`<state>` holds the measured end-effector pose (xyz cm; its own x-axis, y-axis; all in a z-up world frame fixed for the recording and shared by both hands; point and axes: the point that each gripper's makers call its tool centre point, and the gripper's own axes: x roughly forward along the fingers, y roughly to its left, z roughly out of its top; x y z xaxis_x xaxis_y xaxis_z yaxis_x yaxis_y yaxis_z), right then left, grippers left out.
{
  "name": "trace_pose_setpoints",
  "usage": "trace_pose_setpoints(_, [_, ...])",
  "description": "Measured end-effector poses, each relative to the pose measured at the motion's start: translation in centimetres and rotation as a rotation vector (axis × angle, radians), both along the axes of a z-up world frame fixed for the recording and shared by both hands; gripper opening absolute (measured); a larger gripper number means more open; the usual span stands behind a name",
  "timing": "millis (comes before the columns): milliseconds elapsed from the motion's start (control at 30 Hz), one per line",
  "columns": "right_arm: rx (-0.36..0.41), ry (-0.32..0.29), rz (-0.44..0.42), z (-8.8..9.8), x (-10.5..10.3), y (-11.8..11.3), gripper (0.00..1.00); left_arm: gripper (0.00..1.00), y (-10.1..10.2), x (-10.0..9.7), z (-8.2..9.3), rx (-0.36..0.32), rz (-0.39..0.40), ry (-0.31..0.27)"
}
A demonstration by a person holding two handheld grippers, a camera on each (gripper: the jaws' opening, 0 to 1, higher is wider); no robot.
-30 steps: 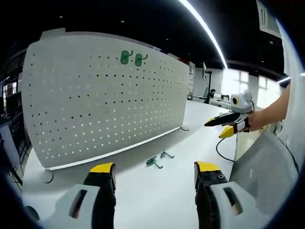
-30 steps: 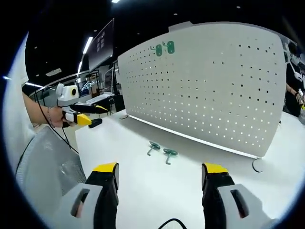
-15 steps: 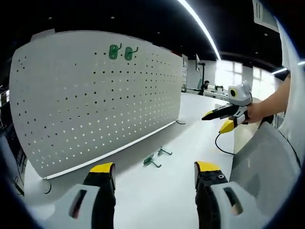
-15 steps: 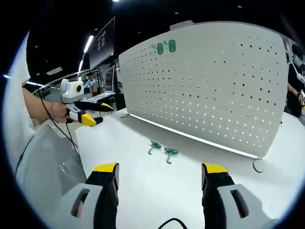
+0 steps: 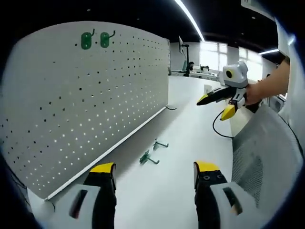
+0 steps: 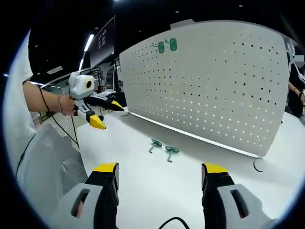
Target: Insert the hook assembly into the mounting plate slot until the hook locks in place.
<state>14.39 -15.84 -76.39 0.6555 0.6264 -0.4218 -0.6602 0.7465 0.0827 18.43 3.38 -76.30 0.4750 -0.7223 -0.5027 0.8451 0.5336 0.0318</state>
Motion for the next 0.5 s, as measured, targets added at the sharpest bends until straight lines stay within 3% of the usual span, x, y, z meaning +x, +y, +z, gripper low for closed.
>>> trace_pose_setpoints(500, [-0.01, 0.012, 0.007, -0.1, 0.0, 0.3, 0.68, 0.68, -1.2, 1.3, -1.3, 0.106, -0.097, 0.024])
